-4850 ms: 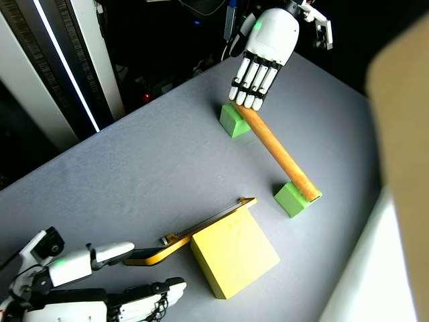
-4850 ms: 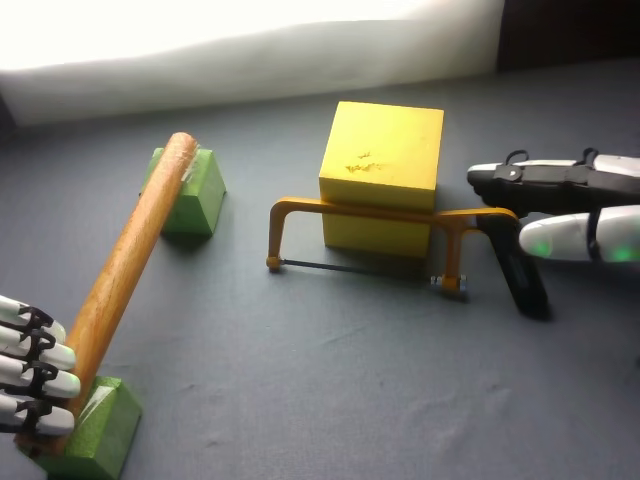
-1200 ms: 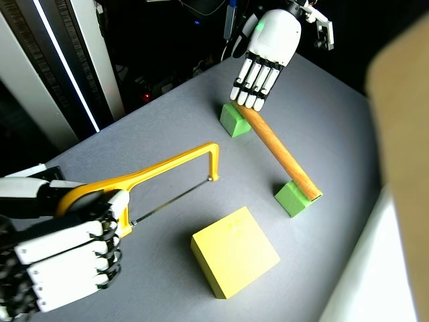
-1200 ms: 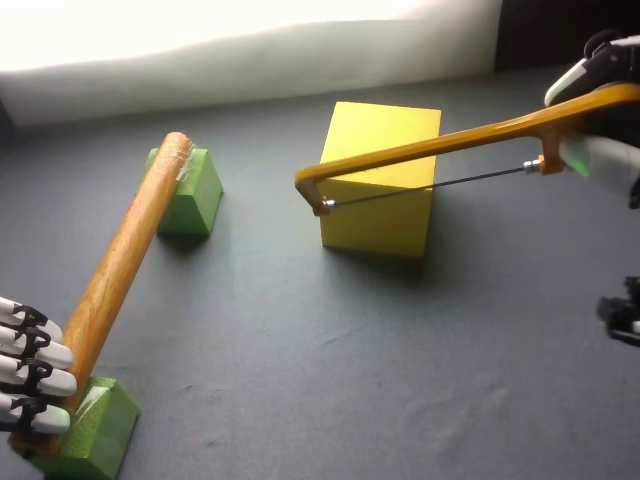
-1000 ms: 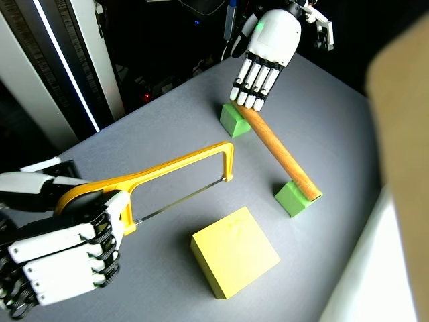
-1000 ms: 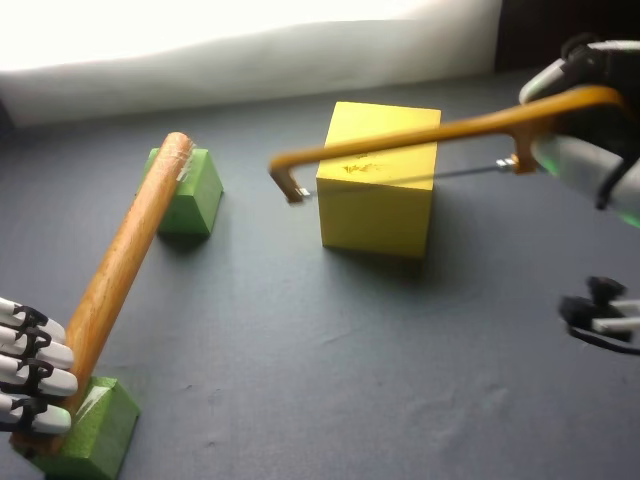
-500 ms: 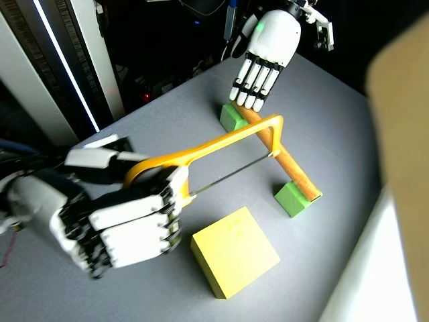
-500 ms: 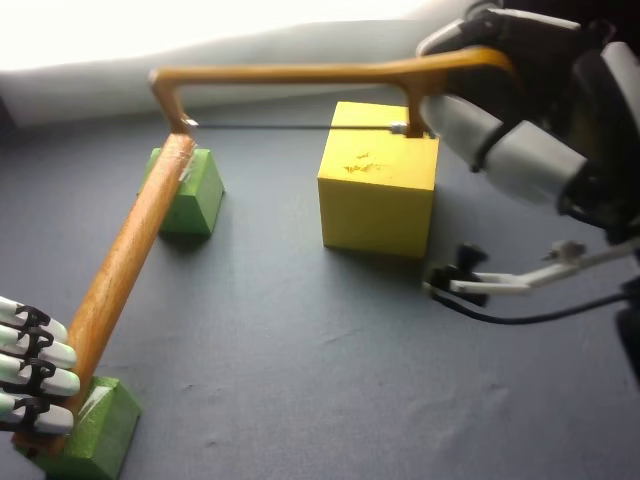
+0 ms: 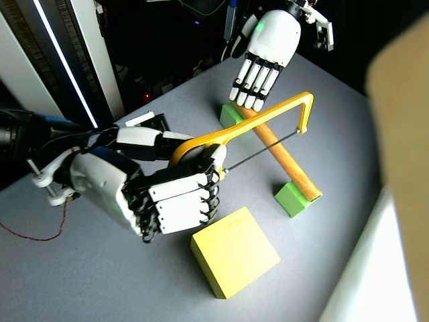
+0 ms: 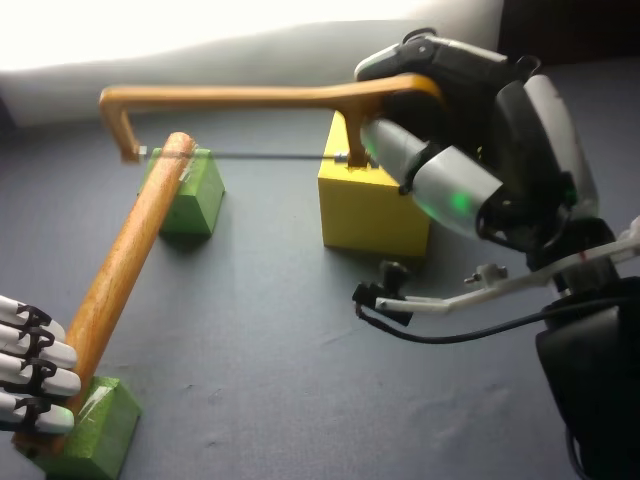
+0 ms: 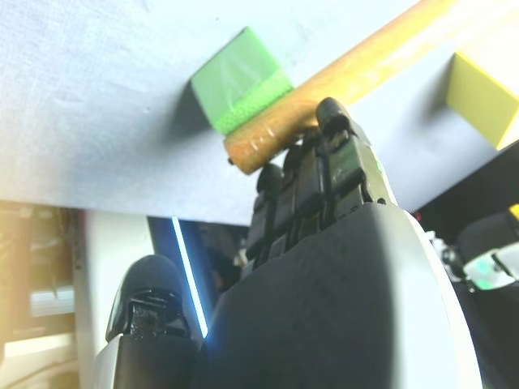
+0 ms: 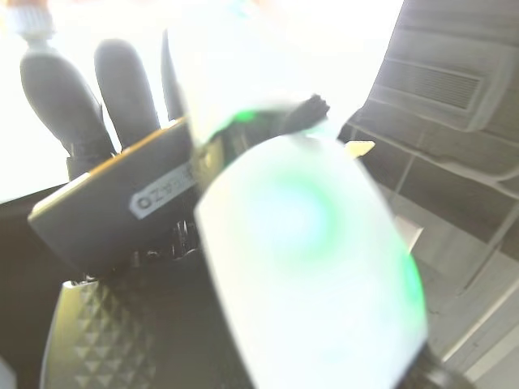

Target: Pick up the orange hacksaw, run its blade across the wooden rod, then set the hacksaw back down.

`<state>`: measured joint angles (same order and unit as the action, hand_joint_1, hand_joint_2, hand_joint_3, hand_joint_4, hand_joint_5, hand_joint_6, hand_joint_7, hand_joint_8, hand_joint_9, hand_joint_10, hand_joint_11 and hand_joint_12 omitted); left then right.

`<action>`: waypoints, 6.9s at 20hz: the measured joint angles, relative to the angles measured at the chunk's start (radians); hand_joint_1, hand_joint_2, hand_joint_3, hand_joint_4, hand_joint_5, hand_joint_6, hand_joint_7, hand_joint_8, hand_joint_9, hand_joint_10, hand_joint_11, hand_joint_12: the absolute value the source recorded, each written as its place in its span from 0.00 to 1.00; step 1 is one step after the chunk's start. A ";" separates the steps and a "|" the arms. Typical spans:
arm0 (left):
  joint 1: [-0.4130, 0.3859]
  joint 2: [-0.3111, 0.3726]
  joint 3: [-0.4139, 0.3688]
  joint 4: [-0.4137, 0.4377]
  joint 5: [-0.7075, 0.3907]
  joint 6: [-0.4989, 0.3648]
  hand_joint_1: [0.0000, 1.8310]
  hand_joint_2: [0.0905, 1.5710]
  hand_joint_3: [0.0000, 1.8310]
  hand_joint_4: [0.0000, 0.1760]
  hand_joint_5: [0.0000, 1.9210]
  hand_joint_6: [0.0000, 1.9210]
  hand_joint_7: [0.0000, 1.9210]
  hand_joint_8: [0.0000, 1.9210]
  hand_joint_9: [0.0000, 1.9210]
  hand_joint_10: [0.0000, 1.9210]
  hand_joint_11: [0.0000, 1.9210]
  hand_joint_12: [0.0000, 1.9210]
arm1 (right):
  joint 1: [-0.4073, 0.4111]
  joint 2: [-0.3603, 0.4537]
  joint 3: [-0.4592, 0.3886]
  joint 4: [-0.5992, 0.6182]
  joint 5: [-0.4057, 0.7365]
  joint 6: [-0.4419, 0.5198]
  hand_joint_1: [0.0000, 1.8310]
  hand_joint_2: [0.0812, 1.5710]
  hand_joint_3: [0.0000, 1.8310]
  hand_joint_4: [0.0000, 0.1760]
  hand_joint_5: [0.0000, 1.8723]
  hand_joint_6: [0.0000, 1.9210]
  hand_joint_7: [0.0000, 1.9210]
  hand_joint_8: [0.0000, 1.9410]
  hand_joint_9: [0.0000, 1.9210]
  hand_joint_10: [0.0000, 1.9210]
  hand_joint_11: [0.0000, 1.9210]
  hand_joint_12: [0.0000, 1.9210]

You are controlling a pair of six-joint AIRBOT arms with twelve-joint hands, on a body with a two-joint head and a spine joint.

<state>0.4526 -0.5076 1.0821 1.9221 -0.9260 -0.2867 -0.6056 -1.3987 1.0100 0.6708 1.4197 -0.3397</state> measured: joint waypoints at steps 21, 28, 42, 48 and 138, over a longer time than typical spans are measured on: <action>-0.002 0.000 -0.001 0.005 0.005 0.000 0.00 0.81 0.00 0.00 0.02 0.00 0.00 0.00 0.01 0.00 0.00 0.05 | -0.023 -0.101 -0.010 0.145 -0.003 -0.134 0.69 0.70 0.00 0.00 0.51 0.44 0.52 0.62 0.49 0.57 0.44 0.76; -0.002 0.000 -0.001 0.007 0.007 0.000 0.01 0.81 0.00 0.00 0.02 0.00 0.00 0.00 0.01 0.00 0.01 0.01 | -0.023 -0.149 0.023 0.165 0.016 -0.137 0.69 0.70 0.00 0.00 0.50 0.44 0.53 0.61 0.50 0.56 0.44 0.76; -0.004 -0.002 0.002 0.008 0.010 -0.001 0.01 0.81 0.00 0.00 0.03 0.00 0.02 0.00 0.02 0.00 0.00 0.08 | -0.034 -0.282 0.133 0.189 -0.006 -0.135 0.69 0.70 0.00 0.00 0.50 0.46 0.53 0.58 0.51 0.53 0.44 0.74; -0.004 -0.007 0.005 0.003 0.008 -0.002 0.02 0.81 0.00 0.00 0.03 0.00 0.01 0.00 0.01 0.00 0.00 0.04 | 0.016 -0.341 0.201 0.188 -0.047 -0.137 0.68 0.70 0.00 0.00 0.50 0.46 0.52 0.62 0.49 0.55 0.43 0.76; -0.004 -0.013 0.006 -0.003 0.012 -0.002 0.00 0.81 0.00 0.00 0.06 0.00 0.05 0.00 0.04 0.00 0.00 0.13 | -0.467 0.009 -0.048 -0.145 0.090 -0.049 0.60 0.77 0.00 0.00 0.40 0.69 0.42 0.21 0.40 0.32 0.31 0.71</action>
<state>0.4484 -0.5209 1.0885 1.9190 -0.9138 -0.2890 -1.0721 -1.3895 0.9619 0.5259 1.5093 -0.3885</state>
